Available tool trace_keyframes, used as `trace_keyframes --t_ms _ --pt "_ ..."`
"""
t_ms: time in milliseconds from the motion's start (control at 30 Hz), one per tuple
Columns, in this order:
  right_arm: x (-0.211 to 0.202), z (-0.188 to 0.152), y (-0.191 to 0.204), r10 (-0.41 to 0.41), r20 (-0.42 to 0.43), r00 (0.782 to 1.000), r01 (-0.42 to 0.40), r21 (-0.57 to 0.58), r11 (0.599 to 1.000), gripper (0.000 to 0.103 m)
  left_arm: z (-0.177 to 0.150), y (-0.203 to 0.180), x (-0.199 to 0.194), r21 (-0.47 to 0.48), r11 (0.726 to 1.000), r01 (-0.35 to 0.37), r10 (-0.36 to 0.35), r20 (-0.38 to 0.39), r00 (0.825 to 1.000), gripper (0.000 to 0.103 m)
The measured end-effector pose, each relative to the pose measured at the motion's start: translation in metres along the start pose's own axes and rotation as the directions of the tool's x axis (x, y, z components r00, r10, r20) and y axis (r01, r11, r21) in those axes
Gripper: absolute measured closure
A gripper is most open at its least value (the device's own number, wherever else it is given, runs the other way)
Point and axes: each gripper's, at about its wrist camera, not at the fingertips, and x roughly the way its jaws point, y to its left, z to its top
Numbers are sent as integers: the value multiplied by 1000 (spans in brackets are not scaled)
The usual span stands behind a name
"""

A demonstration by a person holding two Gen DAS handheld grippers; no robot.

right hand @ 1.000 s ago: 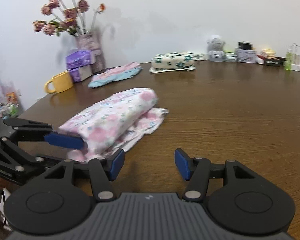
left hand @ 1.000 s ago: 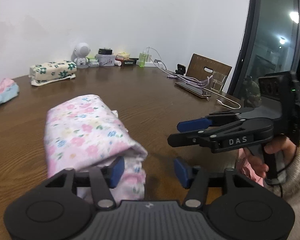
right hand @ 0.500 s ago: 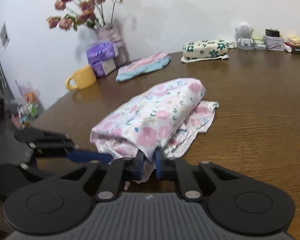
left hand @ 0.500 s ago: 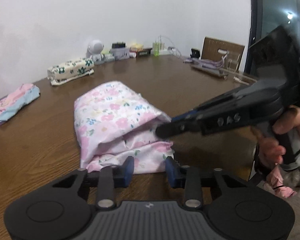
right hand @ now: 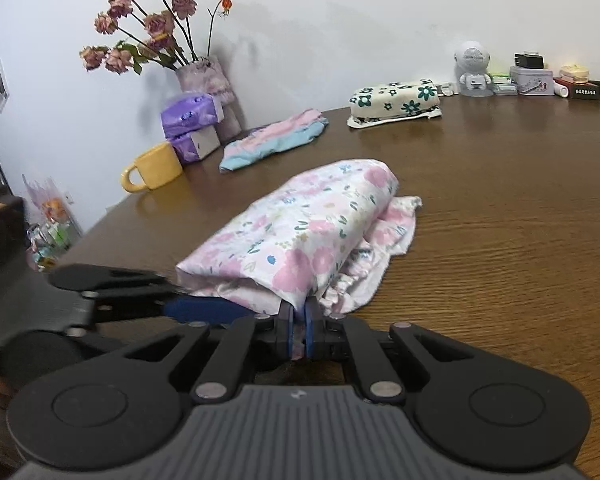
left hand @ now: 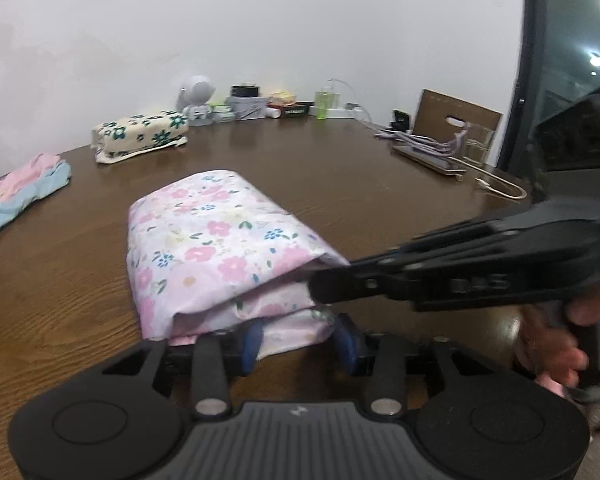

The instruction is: Fold clothes

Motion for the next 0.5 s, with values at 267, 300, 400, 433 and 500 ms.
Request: trace_keyframes --t_ms 267,300,400,433,500 --pt "-7 -8 19 -52 37 998 56 -100 993 66 -3 19 -49 -59 994 -93 99 109 989 55" --pt "-5 -7 21 -66 43 997 70 -103 992 65 -2 19 -51 -54 990 -134 139 115 984 54" --pt "0 -7 26 -107 61 992 113 -112 987 64 0 24 -41 -33 974 -224 226 87 970 53" --pt "2 -6 28 -121 67 990 128 -114 985 64 0 25 -36 -27 972 -234 235 78 969 53" --pt "6 -6 31 -146 79 986 155 -118 981 64 1 26 -27 -14 969 -248 249 60 967 53"
